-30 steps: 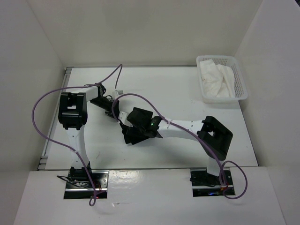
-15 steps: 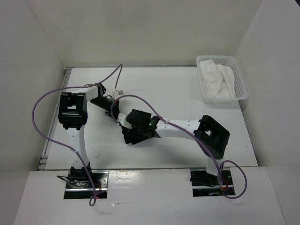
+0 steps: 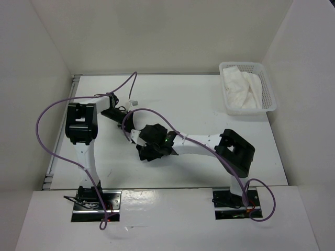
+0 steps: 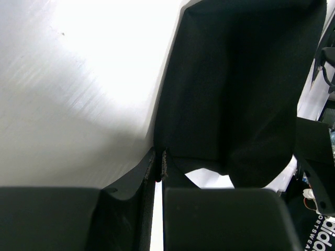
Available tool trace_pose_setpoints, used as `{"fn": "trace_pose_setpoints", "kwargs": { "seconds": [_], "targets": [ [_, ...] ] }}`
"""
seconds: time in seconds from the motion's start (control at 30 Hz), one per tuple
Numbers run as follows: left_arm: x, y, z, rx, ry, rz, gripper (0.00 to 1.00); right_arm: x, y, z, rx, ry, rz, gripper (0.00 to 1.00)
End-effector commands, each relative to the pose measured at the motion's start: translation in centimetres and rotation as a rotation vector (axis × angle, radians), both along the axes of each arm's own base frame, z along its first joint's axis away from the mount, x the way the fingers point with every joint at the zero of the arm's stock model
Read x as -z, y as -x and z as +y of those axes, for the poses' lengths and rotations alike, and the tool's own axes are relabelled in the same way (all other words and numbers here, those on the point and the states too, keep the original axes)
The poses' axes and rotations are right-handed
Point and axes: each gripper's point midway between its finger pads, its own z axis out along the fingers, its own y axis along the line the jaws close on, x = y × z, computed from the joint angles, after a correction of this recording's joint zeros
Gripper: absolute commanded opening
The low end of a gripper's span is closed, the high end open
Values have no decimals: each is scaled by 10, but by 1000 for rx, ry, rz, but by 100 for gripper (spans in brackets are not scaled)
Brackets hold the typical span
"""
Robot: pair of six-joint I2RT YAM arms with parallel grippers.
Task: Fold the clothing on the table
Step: Fold the skirt
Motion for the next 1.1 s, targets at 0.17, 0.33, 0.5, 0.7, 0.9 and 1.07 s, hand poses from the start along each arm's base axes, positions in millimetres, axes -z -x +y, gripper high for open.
{"fn": "trace_pose_setpoints", "kwargs": {
  "seconds": [0.17,0.33,0.5,0.7,0.9,1.07],
  "targets": [
    [7,2,1,48,-56,-44,7,-12,-15,22,7,-36,-67,99],
    [7,3,-2,57,-55,-44,7,-19,-22,26,10,-37,-99,99],
    [7,4,-5,66,-55,-45,7,-30,-29,27,25,-39,-134,99],
    [7,6,-8,75,-55,-45,7,-40,-36,29,41,-48,-170,99],
    [8,7,-10,85,-64,-45,7,-46,-44,38,56,-64,-194,99],
    [9,8,-13,101,-63,-53,7,-53,-51,46,73,-74,-217,99]
  ]
}}
